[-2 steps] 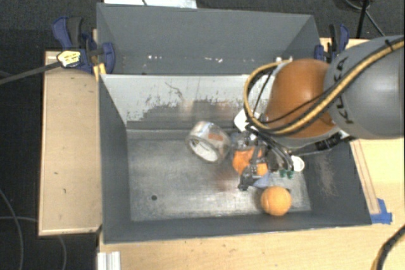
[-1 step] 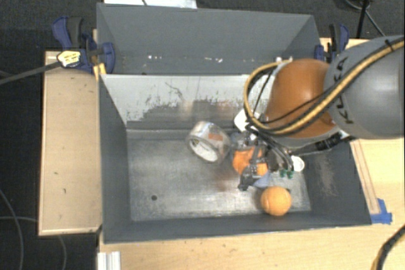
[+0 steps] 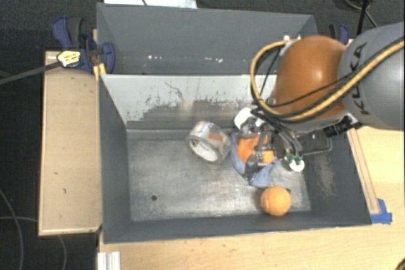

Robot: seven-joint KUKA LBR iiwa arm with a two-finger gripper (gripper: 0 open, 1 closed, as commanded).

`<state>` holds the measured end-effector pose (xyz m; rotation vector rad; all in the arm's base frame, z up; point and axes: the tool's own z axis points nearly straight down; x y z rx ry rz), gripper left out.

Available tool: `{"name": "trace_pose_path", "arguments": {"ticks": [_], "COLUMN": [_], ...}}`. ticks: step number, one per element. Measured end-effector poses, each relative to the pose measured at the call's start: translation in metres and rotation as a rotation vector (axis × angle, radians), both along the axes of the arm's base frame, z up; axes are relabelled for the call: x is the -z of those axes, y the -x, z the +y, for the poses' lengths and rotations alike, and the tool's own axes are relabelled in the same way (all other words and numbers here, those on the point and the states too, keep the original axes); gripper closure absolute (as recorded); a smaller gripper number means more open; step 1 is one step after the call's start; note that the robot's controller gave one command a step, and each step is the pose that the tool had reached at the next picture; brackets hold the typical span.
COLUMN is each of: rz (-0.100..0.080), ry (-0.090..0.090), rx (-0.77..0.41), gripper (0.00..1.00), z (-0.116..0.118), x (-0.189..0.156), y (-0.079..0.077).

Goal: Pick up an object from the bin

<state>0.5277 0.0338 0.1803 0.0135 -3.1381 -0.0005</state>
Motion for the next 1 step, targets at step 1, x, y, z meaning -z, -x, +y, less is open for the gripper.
{"name": "trace_pose_path", "arguments": {"ticks": [1], "rz": [-0.005], "ry": [0.0], "rx": [0.034], "gripper": [1.0], "z": [-0.0007], "x": [-0.044], "y": [0.0076]}}
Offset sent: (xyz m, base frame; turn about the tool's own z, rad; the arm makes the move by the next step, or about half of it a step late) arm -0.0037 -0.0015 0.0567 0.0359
